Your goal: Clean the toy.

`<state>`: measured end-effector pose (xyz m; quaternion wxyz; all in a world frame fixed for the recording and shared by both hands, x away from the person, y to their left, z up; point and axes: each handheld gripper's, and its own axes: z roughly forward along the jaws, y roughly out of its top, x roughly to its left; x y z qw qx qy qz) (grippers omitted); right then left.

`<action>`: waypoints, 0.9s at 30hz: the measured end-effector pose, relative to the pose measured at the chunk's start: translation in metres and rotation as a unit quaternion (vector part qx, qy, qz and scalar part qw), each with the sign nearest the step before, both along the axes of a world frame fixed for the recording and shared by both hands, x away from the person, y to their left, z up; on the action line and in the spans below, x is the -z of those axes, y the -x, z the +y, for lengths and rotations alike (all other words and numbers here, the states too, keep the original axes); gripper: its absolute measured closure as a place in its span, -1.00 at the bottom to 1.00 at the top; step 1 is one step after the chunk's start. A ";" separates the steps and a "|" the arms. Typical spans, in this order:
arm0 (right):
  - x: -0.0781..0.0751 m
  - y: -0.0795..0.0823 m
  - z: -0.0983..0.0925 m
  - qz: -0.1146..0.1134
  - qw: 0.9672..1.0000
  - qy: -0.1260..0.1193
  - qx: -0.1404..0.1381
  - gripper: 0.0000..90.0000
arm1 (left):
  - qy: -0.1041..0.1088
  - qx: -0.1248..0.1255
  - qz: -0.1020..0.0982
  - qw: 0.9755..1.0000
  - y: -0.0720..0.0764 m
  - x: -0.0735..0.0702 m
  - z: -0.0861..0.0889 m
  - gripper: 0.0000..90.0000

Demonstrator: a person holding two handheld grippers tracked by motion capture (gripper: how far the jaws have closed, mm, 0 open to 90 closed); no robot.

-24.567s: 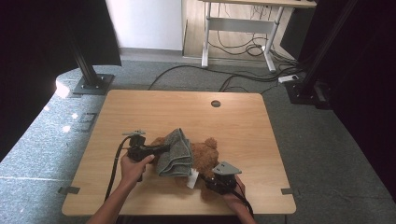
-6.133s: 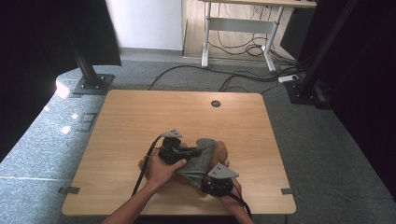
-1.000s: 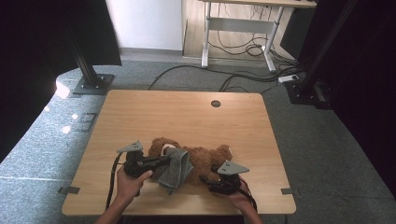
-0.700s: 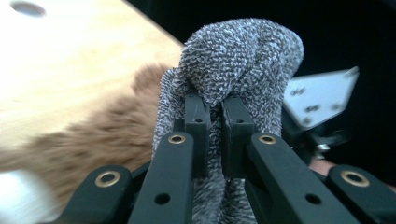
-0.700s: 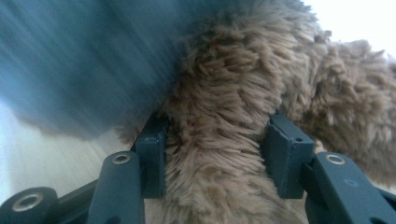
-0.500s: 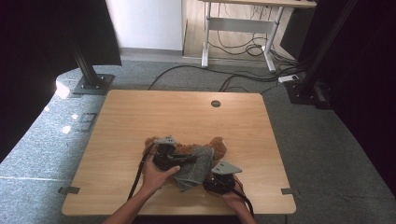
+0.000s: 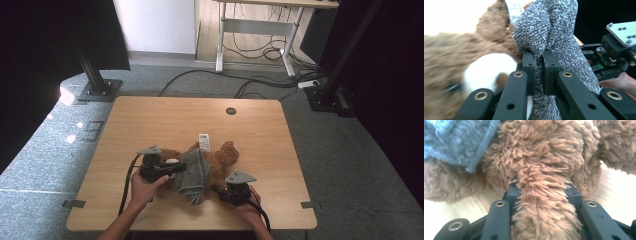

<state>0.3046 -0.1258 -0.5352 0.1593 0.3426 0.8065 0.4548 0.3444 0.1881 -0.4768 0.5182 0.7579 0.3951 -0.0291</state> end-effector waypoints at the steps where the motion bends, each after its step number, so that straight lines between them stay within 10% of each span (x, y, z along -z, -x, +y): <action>1: 0.000 0.000 0.000 0.000 1.000 0.000 0.000 0.32 | 0.000 0.000 0.000 1.000 0.000 0.000 0.000 0.83; 13: 0.002 -0.009 0.001 0.000 1.000 -0.007 0.029 0.33 | 0.003 -0.029 -0.022 0.999 0.010 -0.007 0.036 0.82; 27: 0.005 -0.017 -0.006 0.001 0.998 -0.010 0.056 0.33 | -0.009 -0.097 0.006 0.995 0.029 0.010 0.106 0.83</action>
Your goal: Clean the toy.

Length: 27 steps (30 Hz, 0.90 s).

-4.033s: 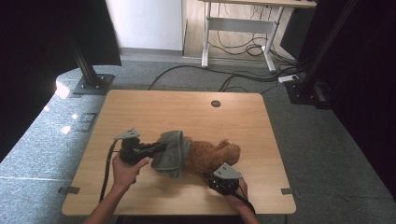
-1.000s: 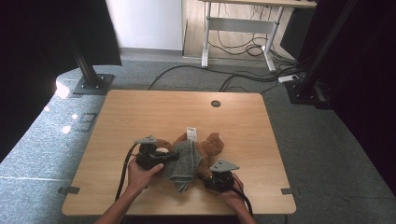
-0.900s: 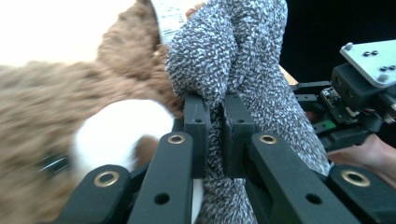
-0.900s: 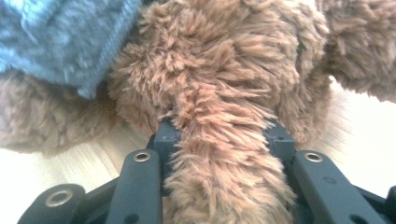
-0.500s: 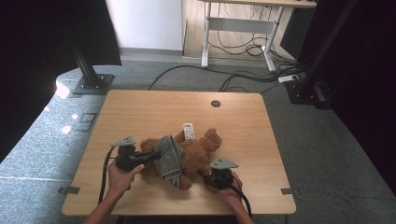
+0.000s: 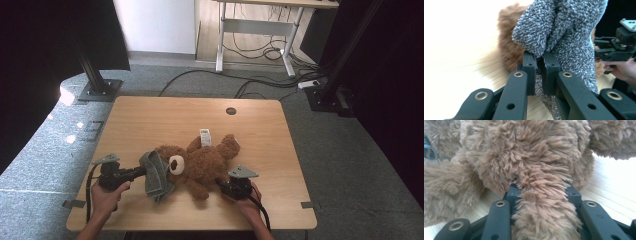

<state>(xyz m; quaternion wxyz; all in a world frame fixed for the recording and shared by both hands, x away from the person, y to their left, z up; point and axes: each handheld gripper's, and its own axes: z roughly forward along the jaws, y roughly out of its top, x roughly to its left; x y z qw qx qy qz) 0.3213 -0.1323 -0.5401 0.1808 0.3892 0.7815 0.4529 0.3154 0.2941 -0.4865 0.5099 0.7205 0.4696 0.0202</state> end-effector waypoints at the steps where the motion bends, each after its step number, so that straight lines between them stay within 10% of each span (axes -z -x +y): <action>1: 0.000 0.000 -0.001 0.000 1.000 -0.001 0.002 0.33 | 0.000 -0.004 0.001 1.000 0.001 0.000 0.004 0.83; 27: 0.001 -0.004 -0.012 0.003 1.000 -0.002 0.022 0.30 | -0.018 -0.076 0.031 0.996 0.015 0.012 0.066 0.70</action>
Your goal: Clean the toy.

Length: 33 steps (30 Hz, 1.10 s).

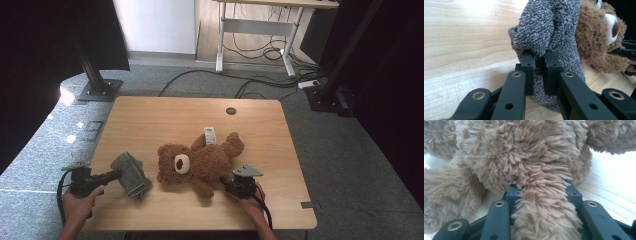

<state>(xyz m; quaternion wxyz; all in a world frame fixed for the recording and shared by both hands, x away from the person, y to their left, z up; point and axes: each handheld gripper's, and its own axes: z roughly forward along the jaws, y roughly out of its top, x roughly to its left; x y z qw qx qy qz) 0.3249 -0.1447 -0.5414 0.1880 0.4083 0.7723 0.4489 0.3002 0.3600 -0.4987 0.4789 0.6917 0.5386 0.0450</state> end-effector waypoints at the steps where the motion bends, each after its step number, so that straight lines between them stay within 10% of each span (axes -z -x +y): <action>1: 0.000 0.000 0.000 0.000 1.000 0.001 0.000 0.30 | -0.005 -0.004 0.003 1.000 -0.001 0.001 -0.001 0.70; 7: 0.000 0.001 0.000 -0.003 1.000 0.001 -0.003 0.30 | -0.030 -0.030 0.015 0.999 -0.007 0.004 -0.002 0.16; 12: 0.001 0.001 0.000 -0.004 1.000 0.000 -0.003 0.28 | -0.046 -0.053 -0.019 0.997 -0.005 -0.010 -0.006 -0.16; 20: 0.001 0.001 -0.001 -0.003 1.000 -0.003 -0.004 0.24 | -0.027 0.019 -0.029 0.999 -0.009 -0.015 -0.043 -0.17; 27: 0.002 0.002 -0.001 -0.004 1.000 -0.002 -0.006 0.21 | -0.044 0.108 -0.030 0.993 -0.025 -0.009 -0.115 -0.16; 33: 0.002 0.001 -0.002 -0.009 1.000 0.003 -0.007 0.17 | -0.084 0.130 -0.011 0.988 -0.037 0.001 -0.151 -0.19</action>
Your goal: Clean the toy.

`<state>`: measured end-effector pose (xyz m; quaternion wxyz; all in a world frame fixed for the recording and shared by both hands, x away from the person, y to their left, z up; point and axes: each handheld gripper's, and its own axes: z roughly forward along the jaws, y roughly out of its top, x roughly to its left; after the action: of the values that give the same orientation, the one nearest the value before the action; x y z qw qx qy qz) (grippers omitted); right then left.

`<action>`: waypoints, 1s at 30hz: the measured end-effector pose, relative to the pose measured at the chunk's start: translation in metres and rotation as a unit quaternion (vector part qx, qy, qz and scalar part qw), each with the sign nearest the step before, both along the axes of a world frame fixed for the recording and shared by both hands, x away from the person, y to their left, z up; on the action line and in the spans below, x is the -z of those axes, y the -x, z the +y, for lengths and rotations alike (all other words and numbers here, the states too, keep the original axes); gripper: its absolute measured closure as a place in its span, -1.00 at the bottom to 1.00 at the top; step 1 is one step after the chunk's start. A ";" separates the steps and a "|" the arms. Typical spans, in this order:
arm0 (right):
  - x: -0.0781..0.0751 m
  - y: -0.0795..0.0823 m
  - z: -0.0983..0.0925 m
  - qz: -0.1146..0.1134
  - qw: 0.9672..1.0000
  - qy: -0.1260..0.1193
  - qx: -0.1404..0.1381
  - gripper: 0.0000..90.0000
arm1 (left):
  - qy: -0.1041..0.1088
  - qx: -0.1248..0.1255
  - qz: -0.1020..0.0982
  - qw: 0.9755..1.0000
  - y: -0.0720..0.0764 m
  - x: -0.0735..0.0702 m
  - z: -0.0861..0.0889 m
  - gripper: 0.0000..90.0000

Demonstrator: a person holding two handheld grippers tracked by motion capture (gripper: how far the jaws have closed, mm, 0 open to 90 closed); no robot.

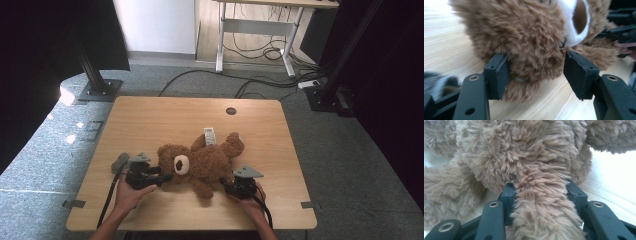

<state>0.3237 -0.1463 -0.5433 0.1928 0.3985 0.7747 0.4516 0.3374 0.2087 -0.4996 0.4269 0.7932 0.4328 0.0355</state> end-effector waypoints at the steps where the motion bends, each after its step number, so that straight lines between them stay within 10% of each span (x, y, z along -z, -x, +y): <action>1: 0.000 -0.001 0.000 -0.001 1.000 0.001 0.000 0.17 | -0.004 -0.005 -0.004 1.000 -0.002 0.000 -0.003 -0.19; 16: 0.004 -0.042 -0.015 -0.028 0.999 -0.008 0.038 -0.01 | -0.012 -0.034 0.003 0.999 -0.033 0.006 -0.024 -0.16; 30: -0.020 -0.006 -0.024 -0.053 0.996 -0.032 0.059 -0.36 | 0.020 -0.043 -0.033 0.998 -0.001 -0.008 0.004 -0.17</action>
<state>0.3296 -0.1705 -0.5232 0.2469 0.4246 0.7241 0.4842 0.3384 0.2128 -0.4912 0.4547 0.7634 0.4532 0.0710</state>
